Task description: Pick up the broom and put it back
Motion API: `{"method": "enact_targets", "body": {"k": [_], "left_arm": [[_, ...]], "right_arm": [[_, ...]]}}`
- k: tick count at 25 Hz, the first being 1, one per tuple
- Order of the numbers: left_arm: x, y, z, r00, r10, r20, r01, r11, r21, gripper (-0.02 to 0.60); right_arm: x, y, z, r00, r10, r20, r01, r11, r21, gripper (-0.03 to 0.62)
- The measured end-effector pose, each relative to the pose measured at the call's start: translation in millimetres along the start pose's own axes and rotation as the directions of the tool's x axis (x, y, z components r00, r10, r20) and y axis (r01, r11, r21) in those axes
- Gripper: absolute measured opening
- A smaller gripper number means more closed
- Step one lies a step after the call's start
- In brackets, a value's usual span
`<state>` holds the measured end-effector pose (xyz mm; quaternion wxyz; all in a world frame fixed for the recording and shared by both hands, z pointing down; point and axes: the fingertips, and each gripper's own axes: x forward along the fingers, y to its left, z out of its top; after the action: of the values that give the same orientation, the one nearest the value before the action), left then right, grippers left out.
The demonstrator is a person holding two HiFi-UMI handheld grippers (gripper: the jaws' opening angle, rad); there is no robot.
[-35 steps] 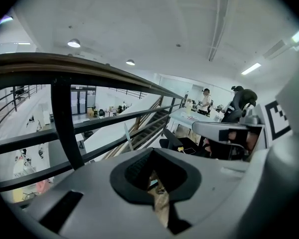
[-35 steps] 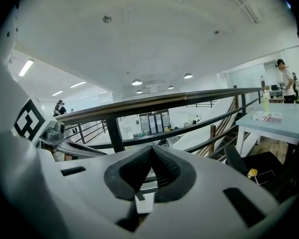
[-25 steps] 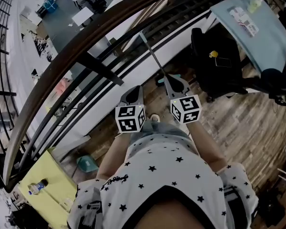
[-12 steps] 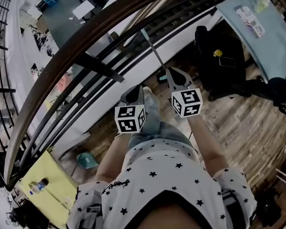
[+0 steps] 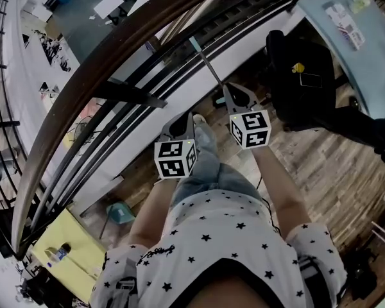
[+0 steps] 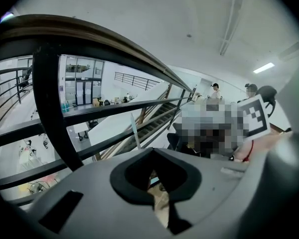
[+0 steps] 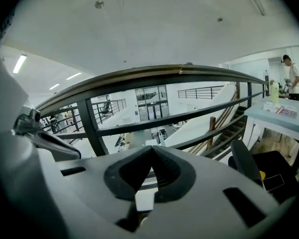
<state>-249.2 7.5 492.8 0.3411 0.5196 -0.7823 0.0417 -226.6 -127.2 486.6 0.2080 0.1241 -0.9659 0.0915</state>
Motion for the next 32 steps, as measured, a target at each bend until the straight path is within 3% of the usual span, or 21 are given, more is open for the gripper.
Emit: {"method": "enact_targets", "body": {"k": [32], "left_arm": [[80.1,40.9,-6.0,0.994,0.003,-0.11,-0.004,1.0,-0.009,0.011]], "right_arm": [[171.3,-38.4,-41.8,0.992,0.049,-0.12,-0.059,0.995,-0.081,-0.005]]}}
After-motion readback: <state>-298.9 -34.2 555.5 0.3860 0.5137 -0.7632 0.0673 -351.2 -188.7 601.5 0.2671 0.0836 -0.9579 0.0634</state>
